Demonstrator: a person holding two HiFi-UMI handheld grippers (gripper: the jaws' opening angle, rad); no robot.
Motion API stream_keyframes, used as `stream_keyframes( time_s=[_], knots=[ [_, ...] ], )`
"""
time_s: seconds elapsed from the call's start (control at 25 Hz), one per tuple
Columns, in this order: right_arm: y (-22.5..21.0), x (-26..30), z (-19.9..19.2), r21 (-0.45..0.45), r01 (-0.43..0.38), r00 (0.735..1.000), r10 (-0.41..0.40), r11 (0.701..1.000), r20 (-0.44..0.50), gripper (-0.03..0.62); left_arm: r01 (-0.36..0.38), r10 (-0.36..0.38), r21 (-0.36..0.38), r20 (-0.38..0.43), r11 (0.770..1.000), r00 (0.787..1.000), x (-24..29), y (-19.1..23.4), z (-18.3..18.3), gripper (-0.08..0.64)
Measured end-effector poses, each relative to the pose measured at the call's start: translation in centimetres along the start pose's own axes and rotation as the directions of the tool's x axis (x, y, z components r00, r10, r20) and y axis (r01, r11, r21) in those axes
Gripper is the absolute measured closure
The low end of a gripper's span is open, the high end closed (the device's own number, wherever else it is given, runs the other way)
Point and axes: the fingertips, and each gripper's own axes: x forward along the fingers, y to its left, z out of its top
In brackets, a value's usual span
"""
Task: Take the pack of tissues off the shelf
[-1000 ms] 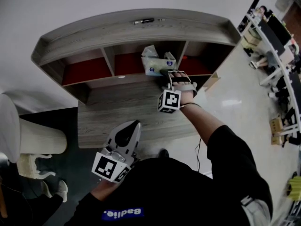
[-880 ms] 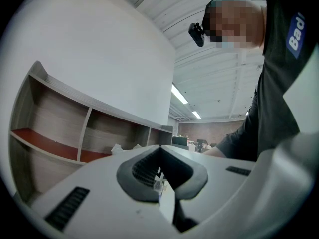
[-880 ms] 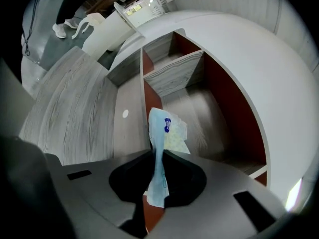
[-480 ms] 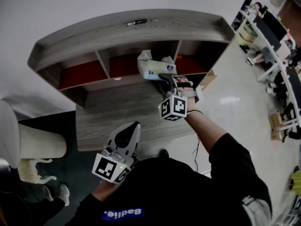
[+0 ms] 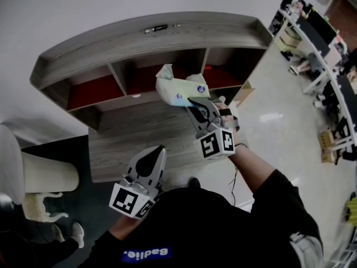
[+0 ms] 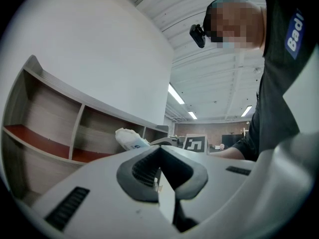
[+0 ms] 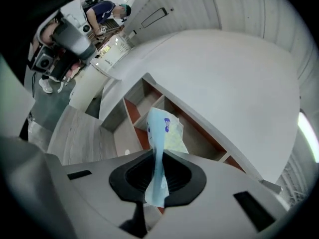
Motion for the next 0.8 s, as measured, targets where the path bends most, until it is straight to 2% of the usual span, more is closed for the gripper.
stream_keyframes(
  time_s=[0.24, 0.56, 0.8],
  knots=[
    [0.0, -3.0, 1.7, 0.109, -0.03, 0.997, 0.021, 0.994, 0.078, 0.535, 0.013, -0.013, 0.002, 0.003, 1.0, 1.0, 0.2, -0.4, 0.2, 0.558],
    [1.1, -6.1, 3.4, 0.208, -0.091, 0.987, 0.061, 0.974, 0.146, 0.535, 0.034, -0.034, 0.01, -0.007, 0.999, 0.999, 0.7, -0.6, 0.3, 0.558],
    [1.5, -7.3, 4.3, 0.3, -0.142, 0.977, 0.085, 0.943, 0.195, 0.535, 0.036, -0.036, 0.005, -0.006, 0.999, 0.999, 1.2, -0.4, 0.3, 0.558]
  ],
)
